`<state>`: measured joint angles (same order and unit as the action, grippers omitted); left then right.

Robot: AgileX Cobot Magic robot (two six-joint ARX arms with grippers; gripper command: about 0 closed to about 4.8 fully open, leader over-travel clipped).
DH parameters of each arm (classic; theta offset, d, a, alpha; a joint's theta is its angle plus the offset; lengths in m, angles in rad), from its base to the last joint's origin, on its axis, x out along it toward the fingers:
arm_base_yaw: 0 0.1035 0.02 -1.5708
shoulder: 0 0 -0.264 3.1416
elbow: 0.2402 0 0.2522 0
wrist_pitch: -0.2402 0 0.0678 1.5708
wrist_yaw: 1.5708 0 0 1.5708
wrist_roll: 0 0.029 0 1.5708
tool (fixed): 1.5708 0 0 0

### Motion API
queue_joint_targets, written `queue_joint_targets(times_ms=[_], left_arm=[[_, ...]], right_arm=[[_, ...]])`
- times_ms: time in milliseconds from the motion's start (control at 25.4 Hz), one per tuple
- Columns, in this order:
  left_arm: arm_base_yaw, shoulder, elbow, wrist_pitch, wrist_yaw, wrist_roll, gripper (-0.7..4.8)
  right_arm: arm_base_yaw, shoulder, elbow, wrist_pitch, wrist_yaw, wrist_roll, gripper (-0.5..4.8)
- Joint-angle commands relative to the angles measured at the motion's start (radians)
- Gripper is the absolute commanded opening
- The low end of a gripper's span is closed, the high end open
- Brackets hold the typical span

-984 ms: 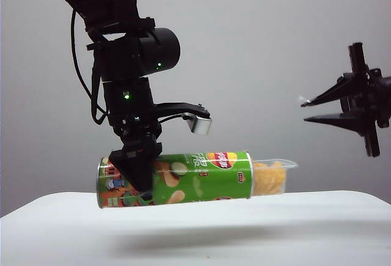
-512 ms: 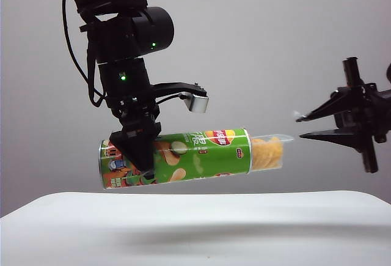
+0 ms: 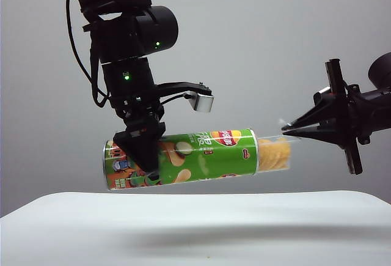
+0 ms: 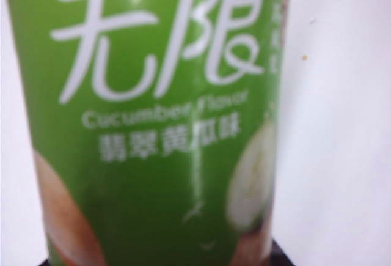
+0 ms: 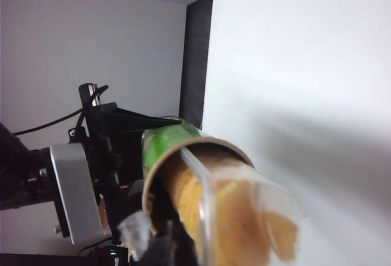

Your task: Pick up the green tub of chips from the desk, push the transparent container that's holding the chips and has slipped out back in, and finally put the chips back on the desk.

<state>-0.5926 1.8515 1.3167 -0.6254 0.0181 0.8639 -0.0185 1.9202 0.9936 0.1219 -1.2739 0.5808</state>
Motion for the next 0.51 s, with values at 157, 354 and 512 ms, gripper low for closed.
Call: queue_joint_targets(times_ms=[157,354,512], left_arm=[[0.0,-0.008,0.005,0.009,0.003,0.0,2.88],[0.002,-0.008,0.004,0.002,0.001,0.0,2.88],[0.003,-0.008,0.004,-0.002,-0.026,0.0,2.88]], right_arm=[[-0.008,-0.003,0.019,0.043,-0.008,-0.004,1.38],[-0.014,-0.004,0.048,0.04,-0.008,-0.003,1.39],[-0.016,-0.003,0.051,0.033,-0.006,-0.013,1.39]])
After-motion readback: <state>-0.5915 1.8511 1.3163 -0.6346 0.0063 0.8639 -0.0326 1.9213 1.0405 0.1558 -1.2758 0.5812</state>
